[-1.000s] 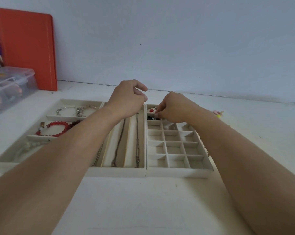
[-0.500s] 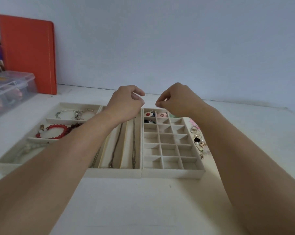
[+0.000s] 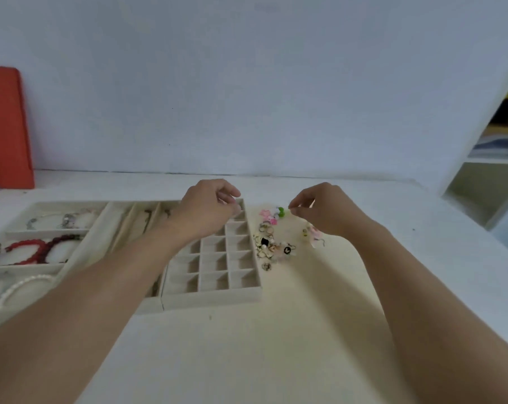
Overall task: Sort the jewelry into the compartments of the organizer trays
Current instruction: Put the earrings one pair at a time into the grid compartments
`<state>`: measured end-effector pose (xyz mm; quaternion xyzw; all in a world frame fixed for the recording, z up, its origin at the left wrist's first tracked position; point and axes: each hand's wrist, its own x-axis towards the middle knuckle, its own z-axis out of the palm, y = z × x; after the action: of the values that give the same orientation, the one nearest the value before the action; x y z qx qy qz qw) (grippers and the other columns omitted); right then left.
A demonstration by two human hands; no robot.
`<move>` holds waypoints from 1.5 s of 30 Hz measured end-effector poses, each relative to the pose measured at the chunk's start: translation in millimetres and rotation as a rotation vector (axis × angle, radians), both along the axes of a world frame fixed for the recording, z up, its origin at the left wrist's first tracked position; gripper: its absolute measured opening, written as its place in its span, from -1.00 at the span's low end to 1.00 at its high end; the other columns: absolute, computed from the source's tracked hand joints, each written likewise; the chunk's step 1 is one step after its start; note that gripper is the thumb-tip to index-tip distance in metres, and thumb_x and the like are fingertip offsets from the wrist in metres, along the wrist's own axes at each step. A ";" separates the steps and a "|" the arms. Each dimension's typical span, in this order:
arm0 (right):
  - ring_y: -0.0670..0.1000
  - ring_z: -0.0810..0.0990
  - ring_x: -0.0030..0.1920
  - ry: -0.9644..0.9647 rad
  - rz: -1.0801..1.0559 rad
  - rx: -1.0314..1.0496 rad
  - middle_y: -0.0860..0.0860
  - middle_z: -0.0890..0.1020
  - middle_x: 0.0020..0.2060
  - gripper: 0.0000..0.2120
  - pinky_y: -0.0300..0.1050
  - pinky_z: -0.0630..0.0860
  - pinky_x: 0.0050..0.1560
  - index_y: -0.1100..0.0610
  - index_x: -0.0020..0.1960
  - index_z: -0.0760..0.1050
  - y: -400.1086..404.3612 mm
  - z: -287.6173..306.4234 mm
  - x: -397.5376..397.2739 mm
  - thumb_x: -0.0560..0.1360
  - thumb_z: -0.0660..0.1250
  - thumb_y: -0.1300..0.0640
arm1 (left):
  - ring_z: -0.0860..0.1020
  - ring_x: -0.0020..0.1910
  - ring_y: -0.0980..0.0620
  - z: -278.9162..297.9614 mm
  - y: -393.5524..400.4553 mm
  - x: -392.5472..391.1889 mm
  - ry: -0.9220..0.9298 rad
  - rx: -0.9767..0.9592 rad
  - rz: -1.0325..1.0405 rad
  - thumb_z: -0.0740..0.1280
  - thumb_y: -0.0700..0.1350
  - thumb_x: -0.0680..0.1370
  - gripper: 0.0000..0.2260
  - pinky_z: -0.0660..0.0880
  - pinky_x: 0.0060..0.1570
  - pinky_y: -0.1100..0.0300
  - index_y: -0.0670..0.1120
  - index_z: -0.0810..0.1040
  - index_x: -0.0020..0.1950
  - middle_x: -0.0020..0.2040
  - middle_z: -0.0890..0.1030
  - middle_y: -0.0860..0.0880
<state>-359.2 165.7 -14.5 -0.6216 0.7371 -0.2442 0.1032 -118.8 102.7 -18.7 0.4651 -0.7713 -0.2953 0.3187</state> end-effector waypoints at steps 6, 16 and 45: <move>-0.07 0.65 -0.22 0.001 -0.052 0.092 -0.15 0.66 -0.23 -0.96 -0.15 0.50 -0.19 -0.11 -0.12 0.67 7.1 -20.2 -23.8 0.47 0.48 -0.06 | 0.61 -0.05 0.16 -3.5 11.8 -54.4 -0.118 0.007 -0.116 0.47 -0.07 0.51 -0.85 0.55 0.06 0.17 0.05 0.67 0.07 -0.09 0.63 0.18; 0.03 0.66 -0.15 -0.044 -0.006 0.165 -0.03 0.69 -0.20 -0.76 -0.11 0.51 -0.17 -0.05 -0.17 0.66 18.6 -17.6 -22.1 0.56 0.35 -0.15 | 0.54 -0.12 0.29 -11.3 11.5 -75.7 -0.156 0.012 -0.172 0.45 -0.07 0.55 -0.89 0.36 -0.22 0.43 0.05 0.69 0.06 -0.05 0.64 0.16; -0.05 0.48 -0.29 -0.971 0.049 -0.174 0.04 0.63 -0.20 -0.93 -0.15 0.34 -0.27 0.16 -0.03 0.66 17.4 -15.7 -1.0 0.52 0.47 0.17 | 0.65 -0.20 0.12 4.9 11.3 -68.1 0.185 0.032 -0.247 0.48 -0.08 0.52 -0.79 0.53 -0.19 0.31 0.01 0.65 0.15 -0.22 0.69 0.10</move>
<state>-360.1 183.0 -30.3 -0.4594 0.5660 -0.5638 0.3881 -186.9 113.9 -13.7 0.3424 -0.7853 -0.3860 0.3422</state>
